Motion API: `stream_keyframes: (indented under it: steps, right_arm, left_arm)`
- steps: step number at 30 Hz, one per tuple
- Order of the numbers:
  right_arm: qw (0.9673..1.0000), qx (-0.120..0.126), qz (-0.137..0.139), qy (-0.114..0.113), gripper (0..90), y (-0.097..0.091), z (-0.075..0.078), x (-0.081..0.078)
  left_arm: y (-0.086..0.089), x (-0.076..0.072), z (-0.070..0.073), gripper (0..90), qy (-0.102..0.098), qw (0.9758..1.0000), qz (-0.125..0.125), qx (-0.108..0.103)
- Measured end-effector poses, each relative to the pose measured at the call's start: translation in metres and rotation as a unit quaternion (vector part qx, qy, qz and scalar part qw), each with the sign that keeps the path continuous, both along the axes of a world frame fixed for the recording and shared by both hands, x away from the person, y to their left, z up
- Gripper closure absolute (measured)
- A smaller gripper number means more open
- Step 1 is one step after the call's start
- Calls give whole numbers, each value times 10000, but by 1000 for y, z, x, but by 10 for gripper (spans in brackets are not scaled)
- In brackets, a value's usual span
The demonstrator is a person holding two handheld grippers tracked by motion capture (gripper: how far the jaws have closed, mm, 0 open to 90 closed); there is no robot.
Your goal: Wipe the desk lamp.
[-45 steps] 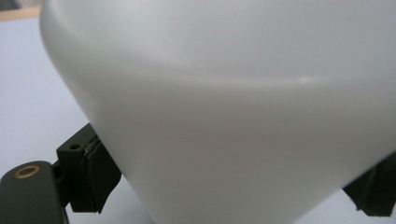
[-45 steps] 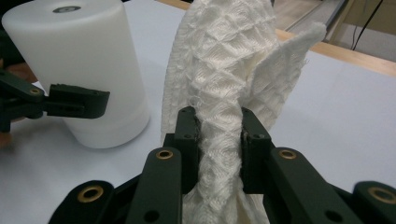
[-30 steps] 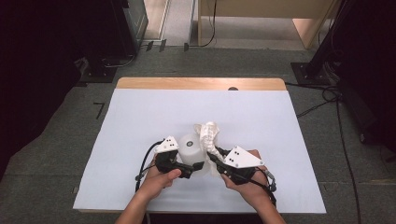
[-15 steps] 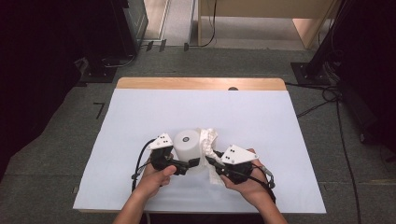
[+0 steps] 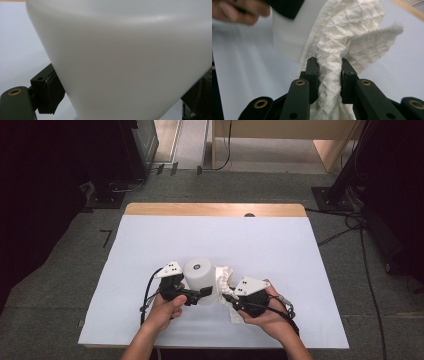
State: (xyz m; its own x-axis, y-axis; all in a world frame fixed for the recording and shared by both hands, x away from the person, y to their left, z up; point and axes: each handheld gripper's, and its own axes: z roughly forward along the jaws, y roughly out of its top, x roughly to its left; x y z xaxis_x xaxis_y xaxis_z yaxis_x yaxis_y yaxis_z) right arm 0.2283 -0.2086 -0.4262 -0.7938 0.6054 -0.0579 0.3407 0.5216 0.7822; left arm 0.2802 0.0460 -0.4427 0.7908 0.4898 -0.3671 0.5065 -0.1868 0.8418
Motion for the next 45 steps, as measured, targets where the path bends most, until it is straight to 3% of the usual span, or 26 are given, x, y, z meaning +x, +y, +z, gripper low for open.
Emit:
stream_keyframes:
  steps: [5, 8, 12, 17, 19, 21, 23, 24, 25, 26, 28, 35, 40, 43, 45]
  right_arm:
    - [9966, 510, -324, -568, 737, -3, 16, -5]
    - [9927, 694, -411, -899, 739, -6, 22, -10]
    - [9962, 478, -292, -660, 740, -6, 15, -7]
    - [9992, -175, -20, -363, 739, 1, -8, -1]
    - [9994, -138, -29, -323, 739, 0, -10, 1]
    - [9992, -46, -168, -348, 739, -4, -7, 2]
    - [9985, 113, -339, -416, 739, -10, -2, 4]
    - [9980, 184, -397, -449, 739, -14, 0, 5]
    - [9973, 268, -505, -453, 739, -17, 1, 5]
    - [9967, 308, -581, -482, 740, -20, 3, 5]
    - [9952, 420, -708, -527, 740, -26, 5, 6]
    - [9905, 654, -1060, -580, 738, -39, 4, 10]
    - [9900, 676, -1086, -588, 738, -40, 4, 11]
    - [9901, 659, -1088, -594, 737, -40, 3, 11]
    - [9899, 668, -1106, -580, 737, -41, 3, 11]
  left_arm:
    - [-17, -7, -5, 82, -111, 9990, -249, 353]
    - [-22, -9, -5, 82, -126, 9988, -304, 351]
    - [-16, -5, -3, 82, -71, 9995, -166, 271]
    - [-3, -1, 1, 82, -67, 9999, 72, 52]
    - [1, 0, 1, 82, -91, 9998, 173, -47]
    - [1, 1, -1, 82, -216, 9992, 321, 31]
    - [-2, 1, -7, 82, -515, 9962, 550, 440]
    - [-5, 0, -10, 82, -722, 9924, 671, 733]
    - [-8, -1, -15, 82, -933, 9871, 793, 1030]
    - [-11, -1, -20, 82, -1053, 9828, 873, 1243]
    - [-13, 2, -27, 82, -1064, 9792, 901, 1472]
    - [-19, 0, -37, 78, -1407, 9745, 834, 1535]
    - [-17, -3, -42, 57, -1358, 9731, 976, 1584]
    - [-21, -11, -41, 57, -1373, 9675, 1264, 1704]
    - [-25, -13, -41, 49, -1196, 9651, 1513, 1772]
